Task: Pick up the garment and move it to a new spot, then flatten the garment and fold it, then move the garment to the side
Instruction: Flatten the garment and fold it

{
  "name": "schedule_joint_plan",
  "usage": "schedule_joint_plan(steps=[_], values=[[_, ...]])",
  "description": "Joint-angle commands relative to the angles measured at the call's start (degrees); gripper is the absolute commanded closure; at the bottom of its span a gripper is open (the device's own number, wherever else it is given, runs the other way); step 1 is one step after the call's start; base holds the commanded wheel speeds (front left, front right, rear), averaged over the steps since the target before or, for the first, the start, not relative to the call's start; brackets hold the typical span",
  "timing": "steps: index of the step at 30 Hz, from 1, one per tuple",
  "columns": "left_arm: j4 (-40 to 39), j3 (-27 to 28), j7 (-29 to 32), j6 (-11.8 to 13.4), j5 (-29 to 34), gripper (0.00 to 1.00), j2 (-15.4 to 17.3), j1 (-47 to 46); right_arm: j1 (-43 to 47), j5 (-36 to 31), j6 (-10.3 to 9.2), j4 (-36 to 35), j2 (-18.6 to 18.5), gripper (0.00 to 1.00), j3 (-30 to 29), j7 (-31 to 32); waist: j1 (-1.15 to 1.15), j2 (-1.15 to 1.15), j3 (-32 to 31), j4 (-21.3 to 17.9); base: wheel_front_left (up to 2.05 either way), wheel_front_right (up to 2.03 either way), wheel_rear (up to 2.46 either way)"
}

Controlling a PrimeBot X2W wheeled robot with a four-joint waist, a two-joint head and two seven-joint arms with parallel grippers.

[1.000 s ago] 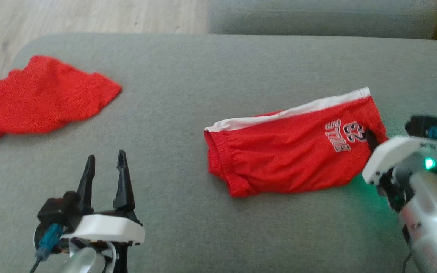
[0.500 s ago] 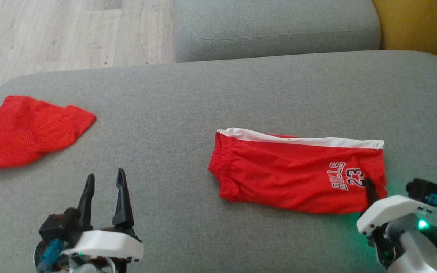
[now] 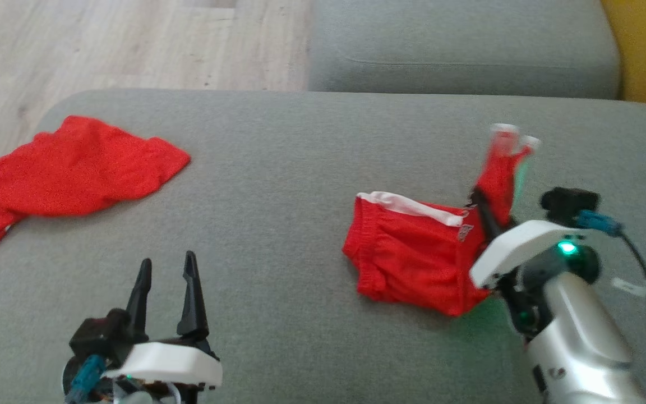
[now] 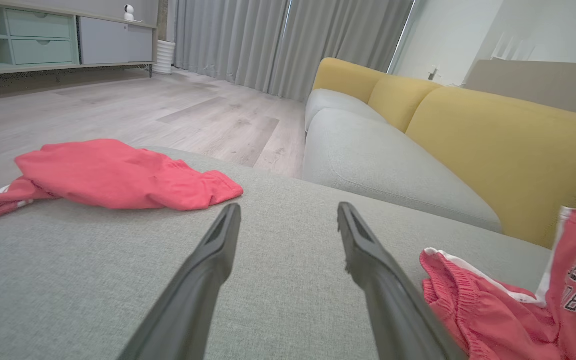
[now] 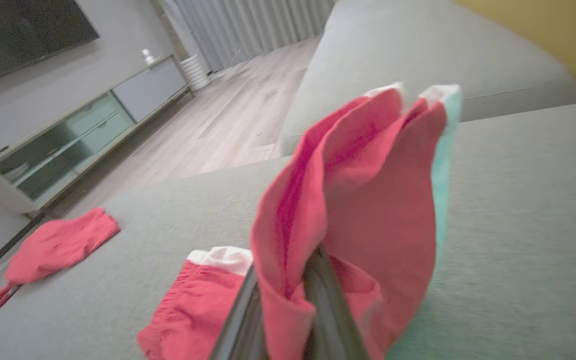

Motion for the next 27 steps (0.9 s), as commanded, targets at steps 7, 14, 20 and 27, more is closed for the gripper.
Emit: schedule_joint_plan(steps=[7, 14, 20, 27], values=[[-0.46, 1.99, -0.59, -1.03, 0.97, 0.00, -0.74, -3.52, -2.25, 4.97, 0.39, -1.83, 0.85, 1.00, 14.39, 3.31, 0.00, 0.00, 0.20, 4.31, 0.00, 0.00, 0.00], [0.01, 2.52, -0.64, -1.40, 1.18, 0.00, -1.28, -2.83, -3.03, 6.79, 0.39, 2.17, 0.85, 1.00, 19.86, 3.03, 0.00, 0.00, 0.28, 4.77, 0.00, 0.00, 0.00], [0.23, 2.85, -0.67, -1.86, 1.30, 0.00, -1.50, -2.43, -3.54, 9.12, 0.39, 3.12, 0.86, 0.00, 24.31, 1.93, 0.00, 0.00, 0.07, 4.13, 0.00, 0.00, 0.00], [0.84, 1.56, -0.67, -2.49, 1.49, 0.00, -2.61, -1.84, -2.99, 11.62, 0.39, 0.15, 0.86, 0.00, 27.20, -1.25, 0.00, 0.00, -0.85, 2.44, 0.00, 0.00, 0.00]])
